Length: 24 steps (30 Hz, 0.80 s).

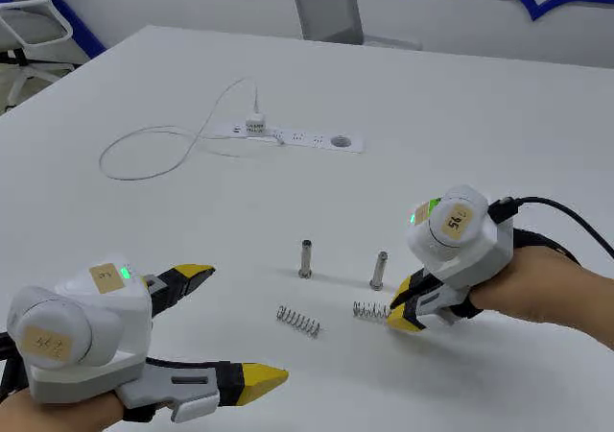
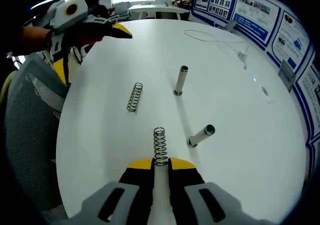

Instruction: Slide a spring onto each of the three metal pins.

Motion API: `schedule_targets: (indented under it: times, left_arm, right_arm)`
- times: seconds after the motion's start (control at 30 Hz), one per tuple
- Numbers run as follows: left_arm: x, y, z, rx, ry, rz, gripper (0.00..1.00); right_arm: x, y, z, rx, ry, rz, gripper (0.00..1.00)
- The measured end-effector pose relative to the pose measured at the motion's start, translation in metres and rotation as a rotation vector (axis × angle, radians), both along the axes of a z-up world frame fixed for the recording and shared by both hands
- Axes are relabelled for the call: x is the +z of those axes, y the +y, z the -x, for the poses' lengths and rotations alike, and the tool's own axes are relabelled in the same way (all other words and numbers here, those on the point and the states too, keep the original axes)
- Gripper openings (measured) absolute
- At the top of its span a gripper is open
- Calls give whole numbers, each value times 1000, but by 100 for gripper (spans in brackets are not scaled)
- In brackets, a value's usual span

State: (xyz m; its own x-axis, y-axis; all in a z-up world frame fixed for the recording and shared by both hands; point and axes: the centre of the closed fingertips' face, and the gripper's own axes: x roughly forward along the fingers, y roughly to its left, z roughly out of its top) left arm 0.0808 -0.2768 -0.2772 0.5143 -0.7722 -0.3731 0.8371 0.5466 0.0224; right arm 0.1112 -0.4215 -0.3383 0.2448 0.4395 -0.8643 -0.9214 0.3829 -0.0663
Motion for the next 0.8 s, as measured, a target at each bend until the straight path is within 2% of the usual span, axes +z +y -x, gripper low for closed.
schedule_targets:
  times: [0.2, 0.43, 0.8]
  left_arm:
    - [0, 0, 1, -1, 0, 4, 89]
    - [-1, -1, 2, -1, 4, 8, 89]
    - [-2, -3, 1, -5, 3, 15, 89]
  right_arm:
    - [10, 2, -1, 10, -18, 7, 12]
    - [21, 2, -1, 10, -19, 19, 12]
    - [27, -2, -1, 15, -17, 39, 12]
